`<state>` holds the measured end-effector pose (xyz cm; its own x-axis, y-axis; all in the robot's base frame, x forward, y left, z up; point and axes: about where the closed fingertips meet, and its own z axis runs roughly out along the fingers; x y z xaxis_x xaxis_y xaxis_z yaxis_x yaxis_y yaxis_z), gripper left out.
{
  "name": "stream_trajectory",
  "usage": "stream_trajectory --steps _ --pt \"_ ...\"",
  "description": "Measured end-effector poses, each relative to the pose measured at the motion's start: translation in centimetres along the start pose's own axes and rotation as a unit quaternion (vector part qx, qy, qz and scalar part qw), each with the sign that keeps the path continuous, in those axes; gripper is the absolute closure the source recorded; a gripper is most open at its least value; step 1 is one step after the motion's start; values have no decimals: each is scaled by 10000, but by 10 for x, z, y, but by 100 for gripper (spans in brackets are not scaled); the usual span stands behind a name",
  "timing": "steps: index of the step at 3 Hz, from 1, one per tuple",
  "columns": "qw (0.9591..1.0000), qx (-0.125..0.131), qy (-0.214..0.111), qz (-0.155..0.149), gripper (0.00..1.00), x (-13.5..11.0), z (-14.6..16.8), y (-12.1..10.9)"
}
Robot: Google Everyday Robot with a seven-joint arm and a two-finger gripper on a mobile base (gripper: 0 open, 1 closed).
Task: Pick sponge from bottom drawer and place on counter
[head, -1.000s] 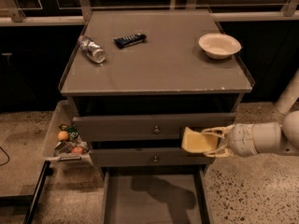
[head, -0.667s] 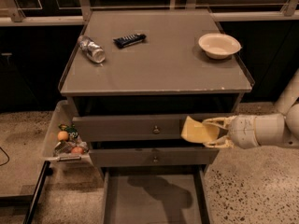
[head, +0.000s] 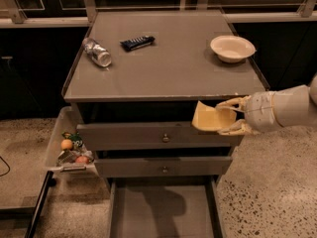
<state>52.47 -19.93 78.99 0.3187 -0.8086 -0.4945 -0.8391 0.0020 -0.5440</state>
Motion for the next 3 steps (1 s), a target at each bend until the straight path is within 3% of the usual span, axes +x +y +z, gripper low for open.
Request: stream_trajectory --steps 1,3 --pt "9986 -9 212 -479 100 -47 -34 -24" --pt "9985 6 111 -529 100 -53 -35 -24"
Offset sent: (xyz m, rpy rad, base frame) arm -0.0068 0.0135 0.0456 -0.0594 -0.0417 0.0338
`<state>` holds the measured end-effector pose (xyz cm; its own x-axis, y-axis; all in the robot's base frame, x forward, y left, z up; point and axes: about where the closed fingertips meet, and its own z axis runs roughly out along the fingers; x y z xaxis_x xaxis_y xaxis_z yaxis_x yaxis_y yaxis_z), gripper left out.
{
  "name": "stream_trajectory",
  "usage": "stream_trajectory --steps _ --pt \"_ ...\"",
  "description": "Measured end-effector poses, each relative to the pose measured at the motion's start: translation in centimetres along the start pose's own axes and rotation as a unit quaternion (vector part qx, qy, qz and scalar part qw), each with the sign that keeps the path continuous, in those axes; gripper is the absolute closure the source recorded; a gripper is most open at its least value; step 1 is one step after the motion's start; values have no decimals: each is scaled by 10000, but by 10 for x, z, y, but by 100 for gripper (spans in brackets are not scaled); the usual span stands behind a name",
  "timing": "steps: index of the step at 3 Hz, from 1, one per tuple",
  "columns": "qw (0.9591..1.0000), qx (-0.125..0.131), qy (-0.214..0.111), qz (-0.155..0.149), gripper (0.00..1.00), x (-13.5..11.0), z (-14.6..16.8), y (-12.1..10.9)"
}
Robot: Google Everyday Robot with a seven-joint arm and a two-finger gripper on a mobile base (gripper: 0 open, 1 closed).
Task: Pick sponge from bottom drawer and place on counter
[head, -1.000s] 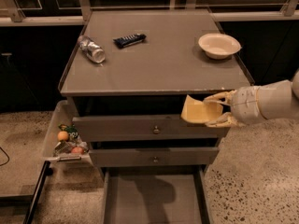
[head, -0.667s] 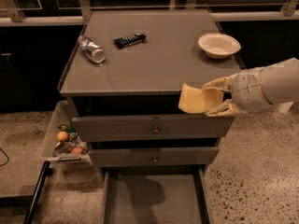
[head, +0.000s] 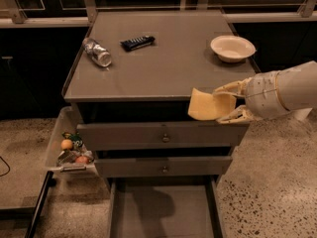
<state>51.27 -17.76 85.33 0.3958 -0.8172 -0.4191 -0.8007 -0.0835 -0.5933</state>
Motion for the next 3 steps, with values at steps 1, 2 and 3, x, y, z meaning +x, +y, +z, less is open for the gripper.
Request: stream_trajectory --steps 1,2,3 --pt "9988 -19 -296 -393 100 -24 -1 -33" --pt "9947 -198 -725 -705 100 -50 8 -76" --pt "9867 -520 -1308 -811 100 -74 32 -114"
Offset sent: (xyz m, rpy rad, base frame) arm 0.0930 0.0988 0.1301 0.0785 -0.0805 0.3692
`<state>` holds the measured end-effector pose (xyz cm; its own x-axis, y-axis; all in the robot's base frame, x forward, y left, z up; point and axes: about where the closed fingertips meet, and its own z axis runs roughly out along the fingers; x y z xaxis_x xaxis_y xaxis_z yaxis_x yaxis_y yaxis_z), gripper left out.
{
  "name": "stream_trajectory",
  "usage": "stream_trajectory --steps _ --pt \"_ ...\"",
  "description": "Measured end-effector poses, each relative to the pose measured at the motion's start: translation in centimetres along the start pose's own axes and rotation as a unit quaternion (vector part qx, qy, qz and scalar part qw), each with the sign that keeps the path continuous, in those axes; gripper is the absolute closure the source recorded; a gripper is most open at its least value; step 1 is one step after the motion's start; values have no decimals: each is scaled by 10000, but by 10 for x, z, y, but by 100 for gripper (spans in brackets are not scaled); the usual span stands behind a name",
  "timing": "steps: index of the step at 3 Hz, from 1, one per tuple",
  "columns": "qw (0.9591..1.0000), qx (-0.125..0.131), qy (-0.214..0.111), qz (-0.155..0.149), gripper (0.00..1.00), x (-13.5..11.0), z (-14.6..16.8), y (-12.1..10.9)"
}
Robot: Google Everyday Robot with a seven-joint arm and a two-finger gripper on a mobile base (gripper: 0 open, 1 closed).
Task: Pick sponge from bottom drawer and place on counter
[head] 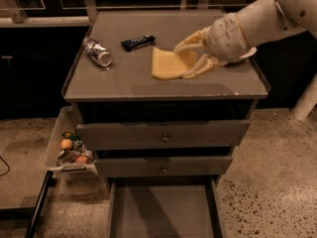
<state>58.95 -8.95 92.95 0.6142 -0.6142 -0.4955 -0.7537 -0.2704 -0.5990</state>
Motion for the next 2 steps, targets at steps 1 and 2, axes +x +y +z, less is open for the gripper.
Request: stream_trajectory --steps 1,2 --pt "9981 -36 -537 312 100 11 21 -35" --pt "9918 175 -486 1173 100 47 27 -50"
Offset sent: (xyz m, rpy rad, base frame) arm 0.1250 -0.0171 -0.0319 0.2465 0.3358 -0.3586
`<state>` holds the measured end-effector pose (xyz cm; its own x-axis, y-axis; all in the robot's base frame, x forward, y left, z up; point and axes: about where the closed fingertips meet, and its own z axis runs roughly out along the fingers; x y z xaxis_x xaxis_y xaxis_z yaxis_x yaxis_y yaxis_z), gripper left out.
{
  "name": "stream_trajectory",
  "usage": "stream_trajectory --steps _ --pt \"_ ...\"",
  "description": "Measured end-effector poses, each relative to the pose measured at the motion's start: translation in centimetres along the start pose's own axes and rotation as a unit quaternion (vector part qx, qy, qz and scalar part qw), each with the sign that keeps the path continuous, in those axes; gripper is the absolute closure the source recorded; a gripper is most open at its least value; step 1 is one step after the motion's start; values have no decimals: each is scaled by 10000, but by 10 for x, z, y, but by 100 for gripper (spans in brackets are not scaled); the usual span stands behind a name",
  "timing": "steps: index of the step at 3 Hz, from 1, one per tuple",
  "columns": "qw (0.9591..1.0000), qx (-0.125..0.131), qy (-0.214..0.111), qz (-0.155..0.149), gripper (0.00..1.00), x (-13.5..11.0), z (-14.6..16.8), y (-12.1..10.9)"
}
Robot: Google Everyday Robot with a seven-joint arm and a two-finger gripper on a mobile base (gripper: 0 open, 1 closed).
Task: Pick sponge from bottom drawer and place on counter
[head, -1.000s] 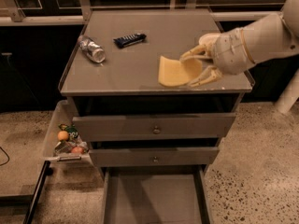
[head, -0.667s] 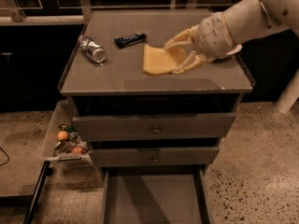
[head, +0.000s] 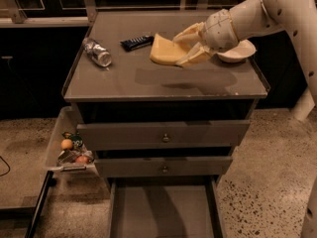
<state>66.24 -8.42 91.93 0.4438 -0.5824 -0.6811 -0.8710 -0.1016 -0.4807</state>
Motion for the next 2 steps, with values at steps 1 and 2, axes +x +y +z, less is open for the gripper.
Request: stream_trajectory --steps 1,2 --pt "9949 344 447 831 100 31 2 -15" --pt "9865 450 910 1284 100 54 11 -18"
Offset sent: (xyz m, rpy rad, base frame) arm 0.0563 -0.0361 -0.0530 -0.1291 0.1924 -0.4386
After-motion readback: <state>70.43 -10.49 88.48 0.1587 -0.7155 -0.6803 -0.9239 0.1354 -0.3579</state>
